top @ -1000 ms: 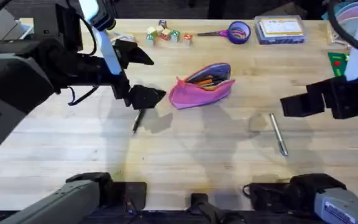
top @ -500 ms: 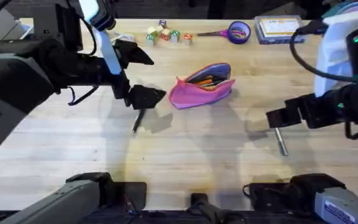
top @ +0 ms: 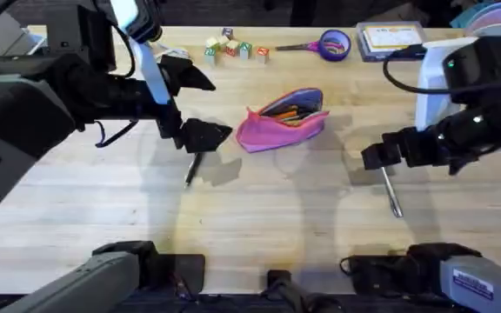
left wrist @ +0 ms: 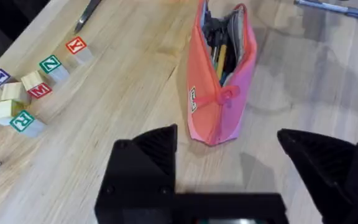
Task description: Unzip the bag, pick up the pens from the table one at a time and place them inside, then zip the bag closed.
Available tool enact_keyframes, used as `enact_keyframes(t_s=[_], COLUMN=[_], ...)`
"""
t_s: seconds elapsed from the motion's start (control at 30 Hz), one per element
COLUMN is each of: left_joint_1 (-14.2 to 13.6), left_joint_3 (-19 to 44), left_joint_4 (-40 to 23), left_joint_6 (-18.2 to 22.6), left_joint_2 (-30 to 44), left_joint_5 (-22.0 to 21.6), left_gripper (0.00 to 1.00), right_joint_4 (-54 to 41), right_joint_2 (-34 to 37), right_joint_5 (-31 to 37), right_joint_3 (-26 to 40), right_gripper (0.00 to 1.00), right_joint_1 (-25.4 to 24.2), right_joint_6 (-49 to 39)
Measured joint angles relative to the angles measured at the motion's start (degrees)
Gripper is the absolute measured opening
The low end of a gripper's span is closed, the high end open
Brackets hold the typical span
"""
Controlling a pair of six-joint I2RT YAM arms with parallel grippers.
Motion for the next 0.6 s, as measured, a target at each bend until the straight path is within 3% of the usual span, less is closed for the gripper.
enact_keyframes(t_s=[0.17,0.6], left_joint_1=[0.0,0.0], left_joint_3=[0.0,0.0], left_joint_4=[0.0,0.0], left_joint_6=[0.0,0.0], left_joint_2=[0.0,0.0], left_joint_5=[0.0,0.0], left_gripper=[0.993,0.993], right_joint_4=[2.3,7.5], right_joint_2=[6.5,15.3], right_joint_5=[0.0,0.2], right_joint_3=[0.0,-2.3], right_gripper=[0.998,0.998], right_joint_1=[-1.6,-1.9], right_joint_6=[0.0,0.0])
